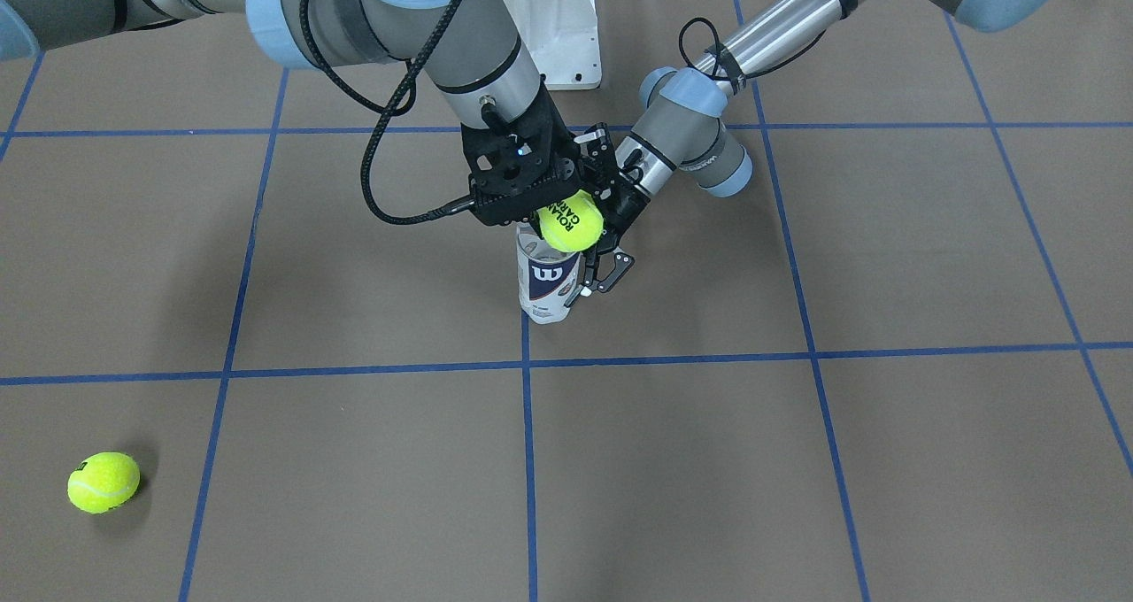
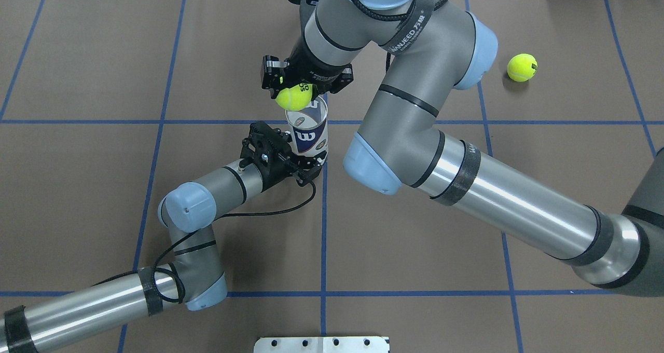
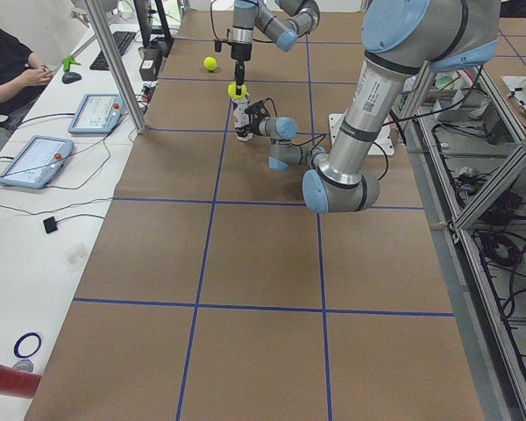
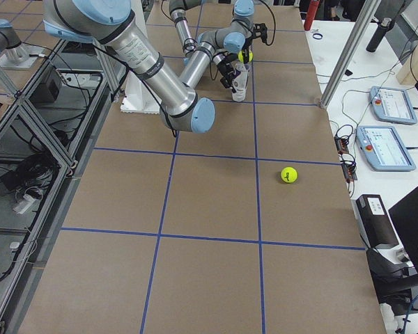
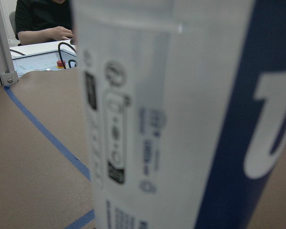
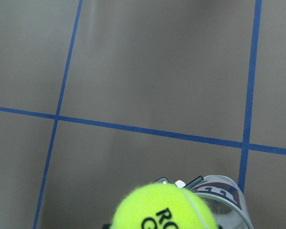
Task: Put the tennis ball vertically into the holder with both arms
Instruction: 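Lower the ball into the can's opening with the right gripper, then push the ball down into the can with the right gripper, then open the right gripper and lift it away from the can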
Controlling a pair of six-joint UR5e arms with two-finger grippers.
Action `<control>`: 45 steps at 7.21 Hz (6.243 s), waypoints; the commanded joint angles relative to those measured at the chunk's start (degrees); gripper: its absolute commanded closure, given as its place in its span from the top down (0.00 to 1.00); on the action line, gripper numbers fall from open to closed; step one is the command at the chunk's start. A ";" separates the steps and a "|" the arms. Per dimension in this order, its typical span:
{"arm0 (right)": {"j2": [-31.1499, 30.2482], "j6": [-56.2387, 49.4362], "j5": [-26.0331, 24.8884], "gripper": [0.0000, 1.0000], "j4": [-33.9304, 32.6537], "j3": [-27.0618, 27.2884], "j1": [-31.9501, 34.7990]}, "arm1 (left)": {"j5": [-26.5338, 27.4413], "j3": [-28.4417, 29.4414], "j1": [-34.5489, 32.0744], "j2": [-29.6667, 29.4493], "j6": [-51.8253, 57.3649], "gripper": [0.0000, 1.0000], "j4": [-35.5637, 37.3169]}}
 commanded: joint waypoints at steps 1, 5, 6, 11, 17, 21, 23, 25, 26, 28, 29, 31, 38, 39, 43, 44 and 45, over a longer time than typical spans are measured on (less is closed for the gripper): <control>-1.00 0.01 0.03 0.00 -0.67 1.23 -0.04 | 0.00 0.00 -0.05 -0.09 0.00 0.80 0.00; -4.35 -0.08 0.03 0.00 -1.64 4.93 -0.04 | 0.00 0.17 -0.05 -0.09 0.00 0.80 0.00; -4.26 0.01 0.03 0.00 -1.64 4.84 -0.04 | 0.00 0.26 -0.05 -0.09 0.00 0.80 0.00; -3.82 1.85 0.03 0.99 -1.64 5.36 0.04 | 0.00 0.26 -0.05 -0.09 0.00 0.80 0.00; -4.00 1.94 0.03 0.99 -1.64 6.51 0.48 | 0.00 0.17 0.04 -0.09 0.09 0.92 0.00; -4.00 2.82 -0.14 0.17 -1.47 6.51 1.53 | 0.00 0.17 0.04 -0.09 0.09 0.92 0.00; -4.00 2.65 -0.40 0.00 -1.29 6.94 2.67 | 0.00 0.17 0.04 -0.09 0.09 0.92 0.00; -4.00 2.03 -0.40 0.00 -1.12 7.04 3.38 | 0.00 0.17 0.04 -0.09 0.09 0.88 0.00; -4.00 1.94 -0.40 0.00 -0.94 7.04 3.56 | 0.00 0.17 0.04 -0.09 0.09 0.86 0.00; -3.91 2.12 -0.40 0.00 -0.85 7.04 3.38 | 0.00 0.26 0.04 -0.09 0.09 0.86 0.00; -3.91 2.12 -0.49 0.00 -0.94 6.77 3.21 | 0.00 0.26 0.04 -0.09 0.09 0.86 0.00; -4.00 2.03 -2.58 0.00 -0.94 6.16 1.11 | 0.00 0.26 0.04 -0.09 0.00 0.86 0.00; -4.26 1.94 -4.36 0.00 -0.94 4.93 -0.57 | 0.00 0.35 0.04 -0.09 0.09 0.86 0.09; -4.35 1.94 -4.36 0.00 -0.94 4.84 -0.57 | 0.00 0.35 0.04 -0.09 0.09 0.86 0.09; -4.17 1.94 -4.36 0.98 -0.76 5.45 -0.48 | 0.00 0.26 0.04 -0.09 0.17 0.87 0.09; -4.09 2.64 -4.36 0.99 -0.76 5.54 -0.48 | 0.00 0.35 0.04 -0.09 0.17 0.87 0.00; -4.00 2.82 -4.36 0.99 -0.76 5.72 -0.31 | 0.00 0.26 -0.05 -0.09 0.17 0.99 0.08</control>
